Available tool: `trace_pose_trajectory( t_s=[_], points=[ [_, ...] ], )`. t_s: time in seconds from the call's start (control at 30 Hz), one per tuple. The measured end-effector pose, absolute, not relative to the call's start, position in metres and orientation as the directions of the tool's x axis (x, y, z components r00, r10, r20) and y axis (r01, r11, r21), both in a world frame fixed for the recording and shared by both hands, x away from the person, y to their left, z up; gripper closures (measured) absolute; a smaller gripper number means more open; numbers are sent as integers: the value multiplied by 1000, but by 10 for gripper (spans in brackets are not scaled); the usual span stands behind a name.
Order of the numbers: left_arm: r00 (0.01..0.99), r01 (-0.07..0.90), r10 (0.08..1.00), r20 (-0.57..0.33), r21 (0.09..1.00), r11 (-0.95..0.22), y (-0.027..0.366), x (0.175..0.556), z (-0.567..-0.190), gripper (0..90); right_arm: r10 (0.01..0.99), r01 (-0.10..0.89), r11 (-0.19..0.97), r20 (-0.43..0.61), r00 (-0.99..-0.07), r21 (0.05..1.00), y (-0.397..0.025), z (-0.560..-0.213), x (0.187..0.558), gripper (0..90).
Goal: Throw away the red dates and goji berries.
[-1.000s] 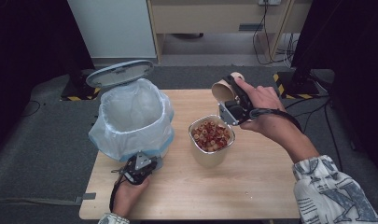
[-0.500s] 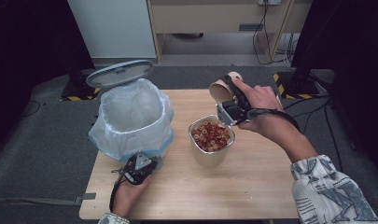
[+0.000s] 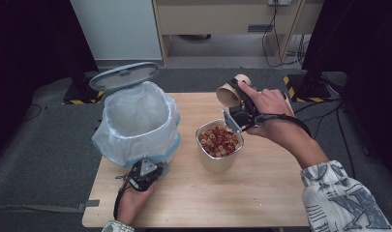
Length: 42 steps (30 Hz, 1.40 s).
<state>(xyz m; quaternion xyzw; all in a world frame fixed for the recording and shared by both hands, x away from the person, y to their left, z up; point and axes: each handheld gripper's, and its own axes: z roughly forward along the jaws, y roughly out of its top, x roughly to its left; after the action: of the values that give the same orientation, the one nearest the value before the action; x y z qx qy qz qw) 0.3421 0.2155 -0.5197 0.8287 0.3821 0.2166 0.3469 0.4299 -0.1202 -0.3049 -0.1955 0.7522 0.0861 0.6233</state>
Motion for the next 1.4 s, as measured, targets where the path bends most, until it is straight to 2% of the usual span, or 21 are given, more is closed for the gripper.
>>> trace_pose_trajectory(
  t_s=[0.5, 0.93, 1.2, 1.4],
  points=[
    [614, 483, 783, 94, 740, -468, 216, 342, -520, 895, -229, -402, 901, -966, -118, -165, -121, -309, 430, 291],
    [614, 483, 784, 94, 740, -467, 215, 342, -520, 895, -202, -407, 904, -969, -146, -127, -121, -312, 431, 291],
    [614, 483, 784, 95, 740, -468, 215, 342, -520, 895, -139, -405, 913, -972, -189, -52, -122, -314, 433, 290],
    [615, 483, 783, 94, 740, -468, 216, 342, -520, 895, -167, -400, 912, -971, -170, -86, -122, -314, 432, 290]
  ],
)
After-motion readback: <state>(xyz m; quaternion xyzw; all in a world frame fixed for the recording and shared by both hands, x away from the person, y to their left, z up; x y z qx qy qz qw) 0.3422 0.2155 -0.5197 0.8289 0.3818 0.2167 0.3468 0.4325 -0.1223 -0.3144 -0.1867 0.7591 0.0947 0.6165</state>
